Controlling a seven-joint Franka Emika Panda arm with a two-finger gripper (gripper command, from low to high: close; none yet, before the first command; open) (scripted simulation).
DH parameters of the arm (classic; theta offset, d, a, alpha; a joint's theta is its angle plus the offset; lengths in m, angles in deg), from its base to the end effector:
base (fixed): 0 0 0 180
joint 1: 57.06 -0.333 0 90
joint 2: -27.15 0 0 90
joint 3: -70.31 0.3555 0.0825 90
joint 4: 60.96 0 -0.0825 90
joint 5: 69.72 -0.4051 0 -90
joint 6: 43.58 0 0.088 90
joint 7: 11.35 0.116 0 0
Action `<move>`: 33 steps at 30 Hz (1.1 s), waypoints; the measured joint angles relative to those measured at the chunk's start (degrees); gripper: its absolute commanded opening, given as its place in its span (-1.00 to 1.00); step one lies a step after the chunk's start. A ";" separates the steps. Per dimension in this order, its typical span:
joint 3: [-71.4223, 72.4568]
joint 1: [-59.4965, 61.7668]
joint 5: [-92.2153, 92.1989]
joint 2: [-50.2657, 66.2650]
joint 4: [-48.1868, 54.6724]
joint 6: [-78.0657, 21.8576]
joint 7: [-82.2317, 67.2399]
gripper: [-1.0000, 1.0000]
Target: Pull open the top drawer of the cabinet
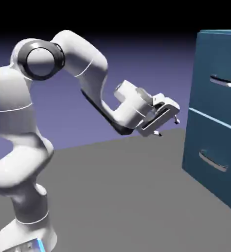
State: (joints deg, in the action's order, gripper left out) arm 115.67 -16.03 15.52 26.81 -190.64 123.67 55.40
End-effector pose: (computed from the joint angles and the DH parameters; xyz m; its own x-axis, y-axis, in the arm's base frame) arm 0.5457 0.1019 0.4146 0.6439 0.3599 0.6751 0.1157 -0.9181 0.3791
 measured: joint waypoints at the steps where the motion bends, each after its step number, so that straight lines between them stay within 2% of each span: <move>1: 1.33 1.21 2.49 0.94 0.92 -0.20 0.71 0.00; 30: 39.79 36.53 74.75 28.34 27.47 -5.93 21.31 0.00; 33: 38.52 34.74 74.80 29.43 29.24 -5.76 20.26 0.00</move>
State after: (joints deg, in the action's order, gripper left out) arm 154.19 18.71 90.32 56.24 -161.41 117.91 75.66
